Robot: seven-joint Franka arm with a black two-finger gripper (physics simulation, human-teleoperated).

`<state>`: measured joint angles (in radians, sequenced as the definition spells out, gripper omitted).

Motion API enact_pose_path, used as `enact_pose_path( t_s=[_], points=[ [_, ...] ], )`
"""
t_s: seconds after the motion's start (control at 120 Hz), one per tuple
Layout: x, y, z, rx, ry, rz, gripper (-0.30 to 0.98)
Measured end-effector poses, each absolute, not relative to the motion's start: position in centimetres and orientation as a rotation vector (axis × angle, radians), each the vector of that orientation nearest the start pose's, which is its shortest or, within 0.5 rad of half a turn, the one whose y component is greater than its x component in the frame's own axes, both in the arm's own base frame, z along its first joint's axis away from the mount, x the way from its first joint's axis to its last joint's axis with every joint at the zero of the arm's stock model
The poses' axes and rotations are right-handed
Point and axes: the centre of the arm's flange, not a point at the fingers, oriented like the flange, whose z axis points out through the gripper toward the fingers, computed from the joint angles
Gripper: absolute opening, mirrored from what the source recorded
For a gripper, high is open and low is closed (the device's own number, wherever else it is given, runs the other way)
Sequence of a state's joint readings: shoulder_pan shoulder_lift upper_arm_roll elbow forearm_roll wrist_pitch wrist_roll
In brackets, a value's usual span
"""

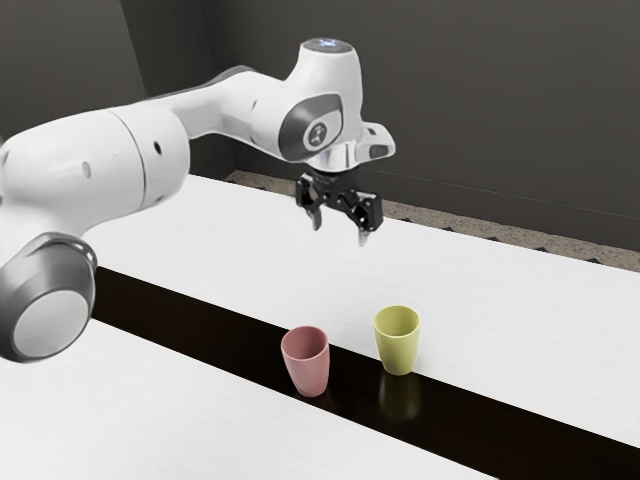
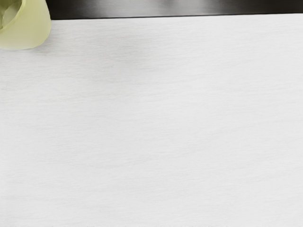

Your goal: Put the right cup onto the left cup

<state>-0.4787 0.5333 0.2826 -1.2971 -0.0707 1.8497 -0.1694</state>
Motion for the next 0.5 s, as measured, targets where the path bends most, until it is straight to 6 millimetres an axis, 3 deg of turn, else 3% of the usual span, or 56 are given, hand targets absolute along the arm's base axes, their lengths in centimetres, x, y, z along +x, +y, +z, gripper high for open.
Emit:
enact_pose_path(
  t_s=[0.3, 0.5],
  points=[
    [67.1, -25.8, 42.2, -3.183, 0.13, -0.131, 0.67],
    [67.0, -28.2, 39.3, -3.209, 0.136, -0.127, 0.67]
  ],
)
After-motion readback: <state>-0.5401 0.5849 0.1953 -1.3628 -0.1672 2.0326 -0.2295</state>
